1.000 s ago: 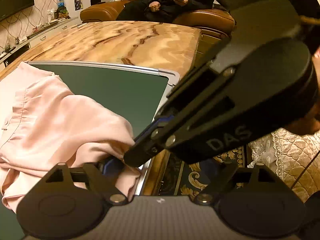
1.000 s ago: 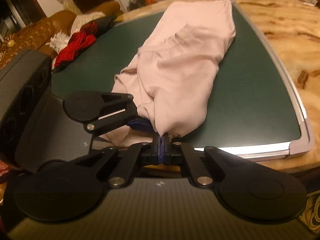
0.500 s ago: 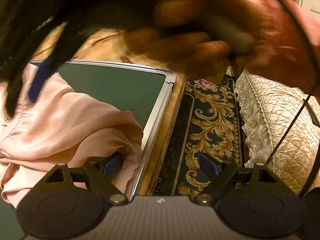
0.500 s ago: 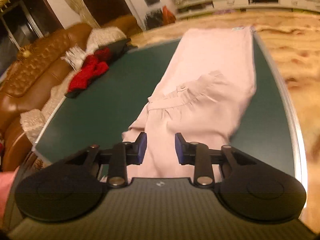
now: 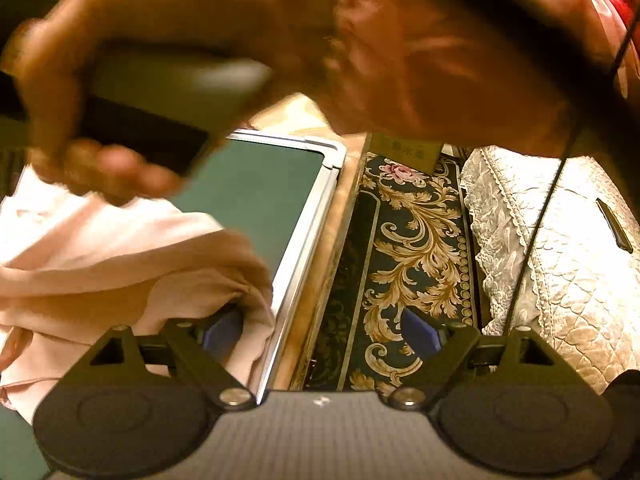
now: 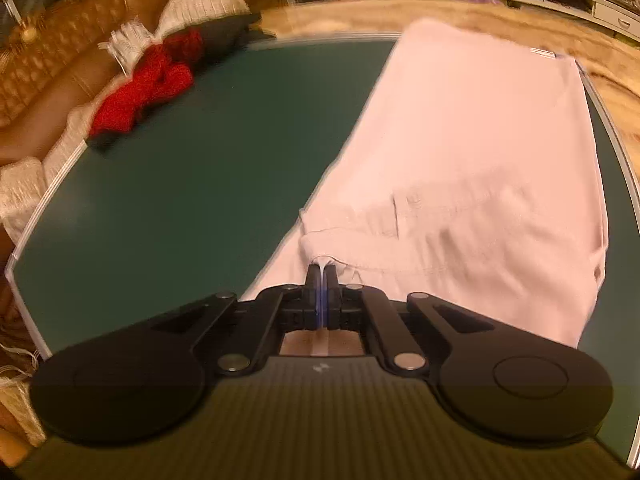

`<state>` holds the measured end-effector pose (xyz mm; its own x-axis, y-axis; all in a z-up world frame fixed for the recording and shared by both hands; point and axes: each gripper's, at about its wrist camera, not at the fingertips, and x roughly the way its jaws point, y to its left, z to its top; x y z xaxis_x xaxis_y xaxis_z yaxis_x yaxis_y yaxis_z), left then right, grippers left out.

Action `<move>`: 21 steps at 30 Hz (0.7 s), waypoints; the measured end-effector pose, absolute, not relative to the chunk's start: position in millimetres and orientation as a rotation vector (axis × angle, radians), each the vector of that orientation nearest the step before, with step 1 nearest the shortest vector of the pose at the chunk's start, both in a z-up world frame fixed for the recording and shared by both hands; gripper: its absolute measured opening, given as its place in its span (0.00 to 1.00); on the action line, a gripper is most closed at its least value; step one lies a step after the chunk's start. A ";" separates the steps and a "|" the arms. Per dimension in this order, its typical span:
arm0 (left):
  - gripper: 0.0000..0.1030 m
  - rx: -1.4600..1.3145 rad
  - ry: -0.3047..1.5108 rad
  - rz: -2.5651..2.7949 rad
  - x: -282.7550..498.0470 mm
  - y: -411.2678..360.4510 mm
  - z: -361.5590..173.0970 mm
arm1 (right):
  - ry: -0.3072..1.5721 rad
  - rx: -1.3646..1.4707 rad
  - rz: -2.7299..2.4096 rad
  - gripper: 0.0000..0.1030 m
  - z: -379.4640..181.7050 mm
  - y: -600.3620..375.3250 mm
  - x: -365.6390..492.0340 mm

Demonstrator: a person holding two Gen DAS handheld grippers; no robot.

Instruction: Fold clothes

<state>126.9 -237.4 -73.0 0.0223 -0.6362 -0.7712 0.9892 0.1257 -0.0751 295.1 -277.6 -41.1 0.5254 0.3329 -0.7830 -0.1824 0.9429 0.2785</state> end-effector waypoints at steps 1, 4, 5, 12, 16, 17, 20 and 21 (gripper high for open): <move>0.88 0.585 0.772 -1.375 126.4 -237.5 -73.5 | 0.961 0.185 0.316 0.02 -37.6 -278.2 298.2; 0.88 0.592 0.770 -1.376 124.5 -237.9 -73.8 | 0.949 0.214 0.314 0.02 -34.1 -276.1 313.2; 0.88 0.596 0.769 -1.375 124.1 -237.6 -73.9 | 0.960 0.225 0.319 0.02 -36.2 -274.6 319.3; 0.85 0.639 0.743 -1.338 121.6 -224.8 -66.5 | 1.045 0.222 0.310 0.04 -70.0 -261.5 337.6; 0.85 0.563 0.708 -1.287 130.3 -206.1 -42.7 | 1.064 0.237 0.318 0.18 -69.1 -267.1 332.9; 0.85 0.540 0.699 -1.272 133.0 -202.2 -35.9 | 1.074 0.252 0.327 0.22 -68.9 -270.1 332.4; 0.85 0.519 0.643 -1.224 139.7 -202.2 -21.9 | 1.075 0.312 0.376 0.30 -58.0 -287.9 327.2; 0.86 0.522 0.624 -1.205 142.3 -203.3 -19.2 | 1.067 0.331 0.395 0.31 -52.0 -295.8 324.5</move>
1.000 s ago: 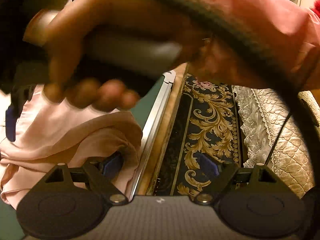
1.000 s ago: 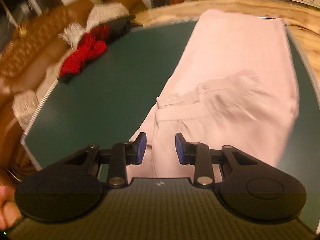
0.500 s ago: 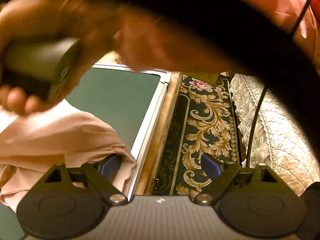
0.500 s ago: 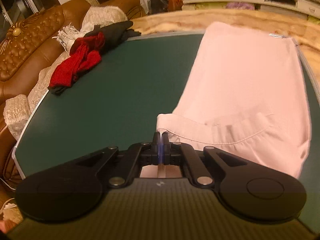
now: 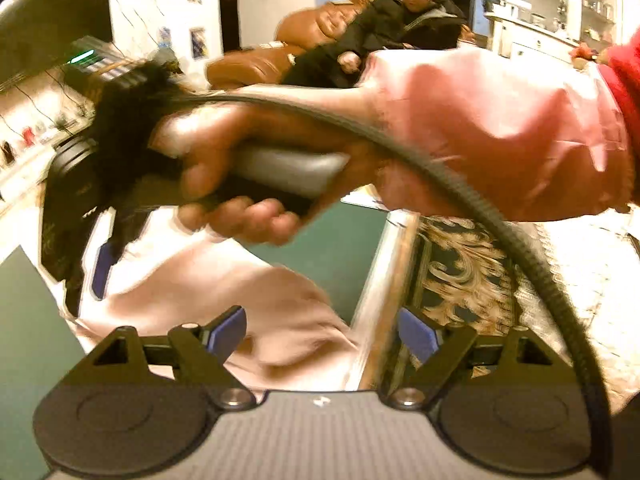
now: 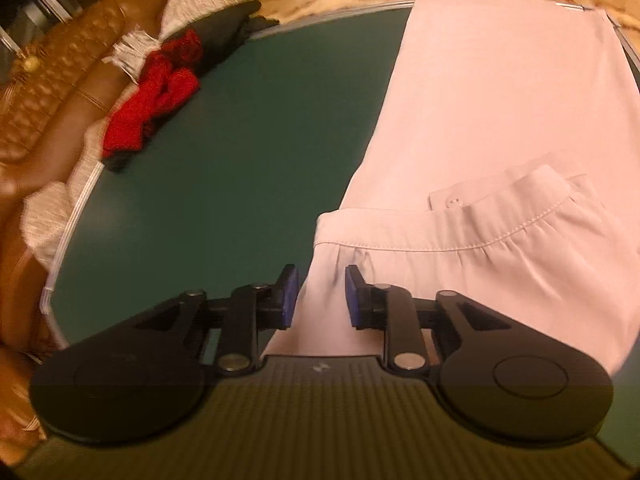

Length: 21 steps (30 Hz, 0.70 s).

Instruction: Fold clothes

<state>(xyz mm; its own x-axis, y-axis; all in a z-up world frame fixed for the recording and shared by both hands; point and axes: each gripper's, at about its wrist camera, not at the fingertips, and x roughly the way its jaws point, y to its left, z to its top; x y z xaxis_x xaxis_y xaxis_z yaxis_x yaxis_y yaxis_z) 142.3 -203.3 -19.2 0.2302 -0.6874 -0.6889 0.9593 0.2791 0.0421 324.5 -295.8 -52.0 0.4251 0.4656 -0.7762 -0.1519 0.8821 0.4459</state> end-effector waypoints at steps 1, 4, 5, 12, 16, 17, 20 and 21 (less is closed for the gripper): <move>0.86 0.527 0.614 -1.181 146.5 -207.1 -19.6 | 1.048 0.337 0.398 0.34 -44.8 -306.0 321.2; 0.86 0.539 0.637 -1.119 163.7 -221.8 -30.9 | 0.965 0.318 0.345 0.39 -21.6 -345.1 310.8; 0.86 0.545 0.646 -1.109 170.1 -227.7 -34.7 | 0.944 0.311 0.295 0.40 -17.2 -361.5 309.3; 0.86 0.550 0.690 -1.050 217.7 -248.1 -50.7 | 1.014 0.389 0.066 0.41 -37.9 -457.3 325.9; 0.86 0.470 0.755 -1.055 240.7 -233.0 -50.3 | 1.056 0.464 0.116 0.41 -53.3 -458.6 342.6; 0.86 0.452 0.768 -1.056 244.8 -229.5 -50.5 | 1.073 0.484 0.123 0.41 -57.3 -458.8 346.6; 0.86 0.440 0.774 -1.029 243.8 -209.5 -44.5 | 1.129 0.534 0.119 0.41 -67.6 -459.0 358.7; 0.86 0.422 0.785 -1.018 246.3 -205.8 -45.6 | 1.145 0.542 0.119 0.41 -69.6 -460.3 359.7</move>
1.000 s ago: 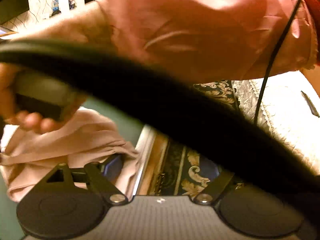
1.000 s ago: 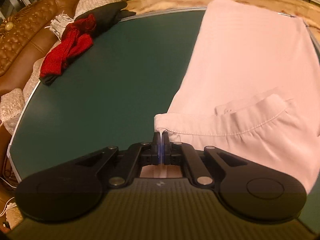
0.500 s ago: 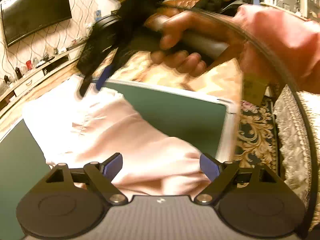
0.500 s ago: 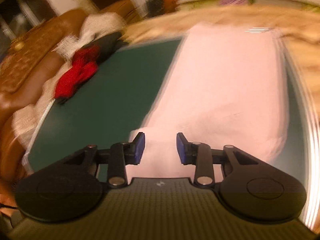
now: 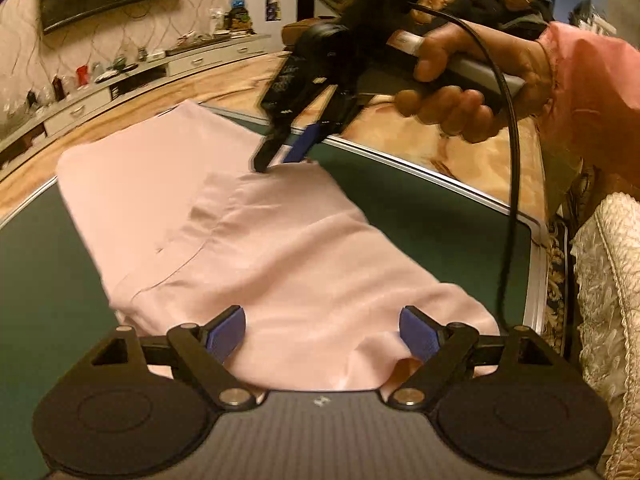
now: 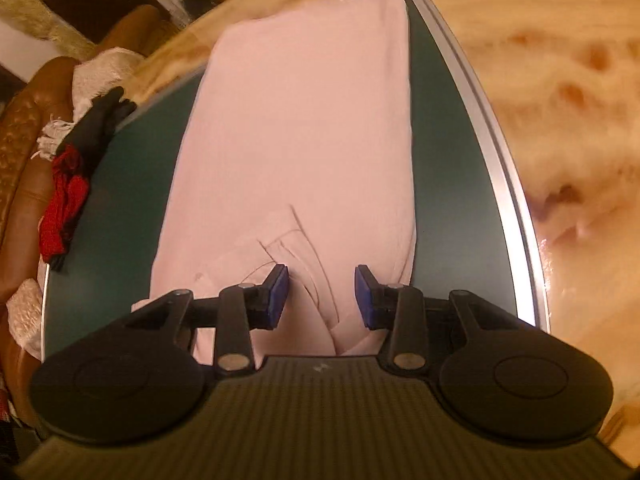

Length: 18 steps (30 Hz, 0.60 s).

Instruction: Fold clothes

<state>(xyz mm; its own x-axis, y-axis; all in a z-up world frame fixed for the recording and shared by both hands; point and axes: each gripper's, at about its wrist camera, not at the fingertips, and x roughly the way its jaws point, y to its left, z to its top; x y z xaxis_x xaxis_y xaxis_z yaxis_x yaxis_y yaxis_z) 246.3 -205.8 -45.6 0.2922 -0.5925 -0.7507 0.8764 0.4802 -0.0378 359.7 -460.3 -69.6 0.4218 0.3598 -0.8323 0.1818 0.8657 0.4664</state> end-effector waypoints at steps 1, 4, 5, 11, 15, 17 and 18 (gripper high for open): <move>0.86 0.404 0.797 -1.007 249.2 -202.3 -46.9 | 1.159 0.541 0.120 0.41 -69.9 -462.9 357.8; 0.86 0.379 0.826 -0.964 262.1 -193.7 -53.6 | 1.191 0.517 0.105 0.41 -68.0 -472.6 349.5; 0.86 0.375 0.833 -0.951 264.2 -190.7 -55.1 | 1.196 0.510 0.098 0.41 -67.2 -475.8 346.2; 0.86 0.344 0.839 -0.929 266.8 -174.5 -52.2 | 1.151 0.529 0.112 0.41 -61.7 -474.8 339.6; 0.86 0.337 0.848 -0.910 276.6 -174.5 -53.5 | 1.077 0.513 0.187 0.41 -49.7 -459.2 337.8; 0.86 0.343 0.851 -0.895 280.6 -177.2 -56.1 | 1.077 0.434 0.210 0.41 -46.7 -441.1 340.2; 0.86 0.345 0.853 -0.886 282.8 -179.2 -58.0 | 1.089 0.391 0.210 0.41 -47.4 -433.6 342.7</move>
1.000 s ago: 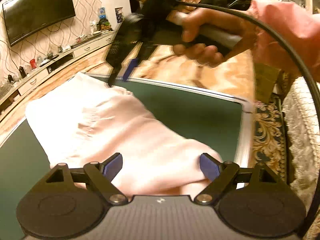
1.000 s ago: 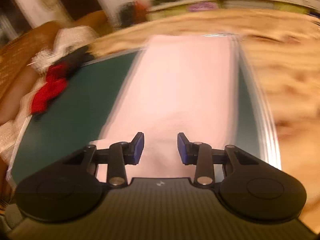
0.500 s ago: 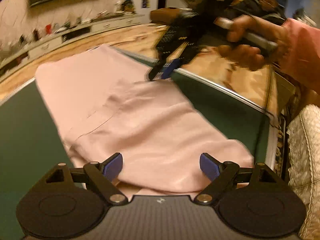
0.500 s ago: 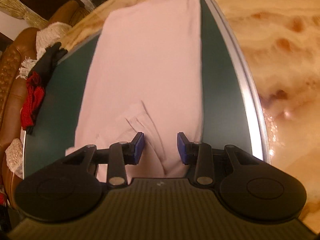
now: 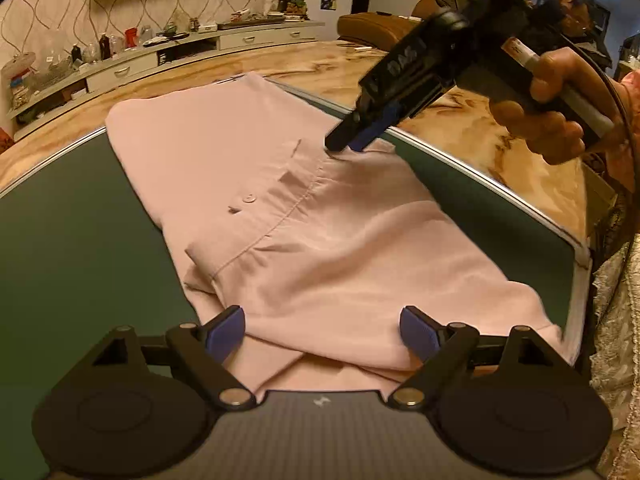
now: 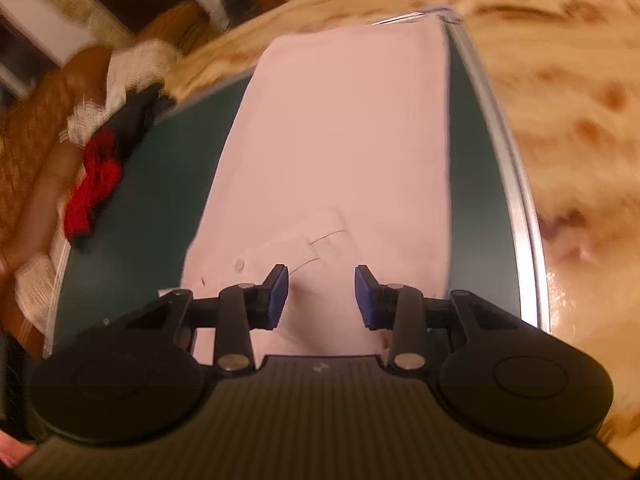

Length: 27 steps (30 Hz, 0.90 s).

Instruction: Fold clothes

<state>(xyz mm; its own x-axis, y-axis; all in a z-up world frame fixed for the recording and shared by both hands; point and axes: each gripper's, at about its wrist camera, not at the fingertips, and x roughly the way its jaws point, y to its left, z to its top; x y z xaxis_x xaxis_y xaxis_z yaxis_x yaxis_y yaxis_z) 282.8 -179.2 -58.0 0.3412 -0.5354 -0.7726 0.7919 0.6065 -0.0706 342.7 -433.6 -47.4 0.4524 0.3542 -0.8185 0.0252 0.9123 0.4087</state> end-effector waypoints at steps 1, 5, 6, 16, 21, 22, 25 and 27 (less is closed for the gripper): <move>0.86 0.345 0.860 -0.876 284.4 -180.3 -59.2 | 1.101 0.360 0.211 0.41 -48.8 -428.0 344.5; 0.86 0.353 0.865 -0.863 284.5 -179.9 -60.8 | 1.094 0.360 0.212 0.41 -52.9 -421.7 348.8; 0.86 0.353 0.864 -0.867 284.2 -179.7 -60.8 | 1.078 0.372 0.214 0.41 -51.6 -422.9 347.1; 0.86 0.366 0.856 -0.873 284.6 -185.2 -61.9 | 1.052 0.282 0.251 0.41 -43.9 -416.5 349.1; 0.86 0.381 0.845 -0.872 284.8 -184.5 -63.6 | 1.037 0.194 0.245 0.09 -46.4 -399.9 356.0; 0.86 0.382 0.842 -0.869 285.1 -184.6 -63.9 | 1.029 0.189 0.234 0.09 -46.6 -398.4 356.3; 0.86 0.380 0.839 -0.862 286.3 -184.8 -64.6 | 0.993 0.201 0.196 0.08 -46.0 -398.5 359.1; 0.86 0.382 0.836 -0.860 285.4 -184.9 -65.1 | 0.976 0.230 0.193 0.08 -46.6 -402.1 364.0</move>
<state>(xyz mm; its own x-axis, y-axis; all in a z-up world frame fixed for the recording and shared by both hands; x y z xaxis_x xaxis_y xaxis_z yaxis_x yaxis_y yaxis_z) 285.4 -185.0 -65.1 0.3708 -0.5103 -0.7759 0.7900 0.6126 -0.0253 364.0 -402.1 -46.6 0.5470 0.2638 -0.7945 -0.0578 0.9587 0.2785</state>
